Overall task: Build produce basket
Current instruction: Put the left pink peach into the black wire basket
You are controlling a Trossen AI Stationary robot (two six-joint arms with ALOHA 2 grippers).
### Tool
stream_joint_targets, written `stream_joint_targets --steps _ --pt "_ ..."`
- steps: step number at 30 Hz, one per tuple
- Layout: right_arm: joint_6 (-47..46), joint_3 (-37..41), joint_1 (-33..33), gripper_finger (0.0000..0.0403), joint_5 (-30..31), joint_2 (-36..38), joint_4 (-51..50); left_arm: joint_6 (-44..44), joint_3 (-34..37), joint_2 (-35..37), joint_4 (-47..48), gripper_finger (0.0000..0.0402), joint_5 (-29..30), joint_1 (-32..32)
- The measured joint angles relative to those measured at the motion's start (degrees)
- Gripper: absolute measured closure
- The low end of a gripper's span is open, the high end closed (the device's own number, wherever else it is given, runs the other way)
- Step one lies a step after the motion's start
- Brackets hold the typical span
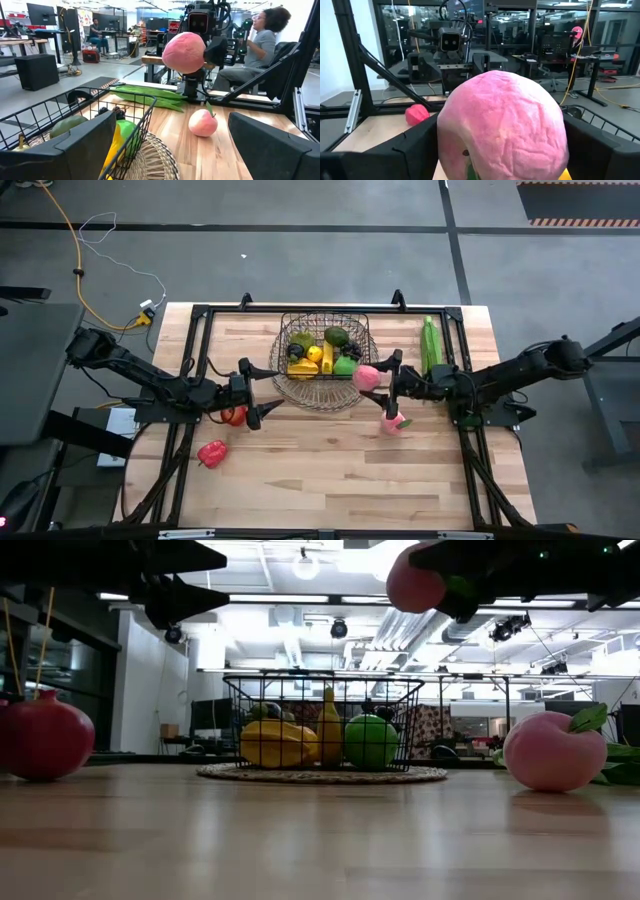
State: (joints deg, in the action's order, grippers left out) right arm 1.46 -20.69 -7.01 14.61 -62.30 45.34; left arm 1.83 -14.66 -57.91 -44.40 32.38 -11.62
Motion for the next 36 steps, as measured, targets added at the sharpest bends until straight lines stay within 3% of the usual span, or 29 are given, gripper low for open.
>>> stream_joint_targets --steps 10,18,22,28,36 --pt "-0.2 0.0 1.5 0.0081 2.6 -1.0 1.8 0.0 0.0 0.0 0.0 0.0025 -0.2 0.0" --pt "-6.6 -0.2 8.8 0.0081 6.1 -9.2 10.8 0.5 0.0 0.0 0.0 0.0025 -0.2 0.0" --pt "-10.5 -2.8 12.2 0.0081 5.1 -14.9 10.5 0.5 0.0 0.0 -0.1 0.0025 -0.2 0.0" --pt "-10.5 -9.2 14.3 0.0081 -2.9 -22.4 6.5 0.5 0.0 0.0 0.0 0.0025 -0.1 0.0" --pt "-8.3 -16.9 14.3 0.0081 4.7 -27.0 -2.0 0.8 0.0 0.0 0.0 0.0025 -0.2 0.0"
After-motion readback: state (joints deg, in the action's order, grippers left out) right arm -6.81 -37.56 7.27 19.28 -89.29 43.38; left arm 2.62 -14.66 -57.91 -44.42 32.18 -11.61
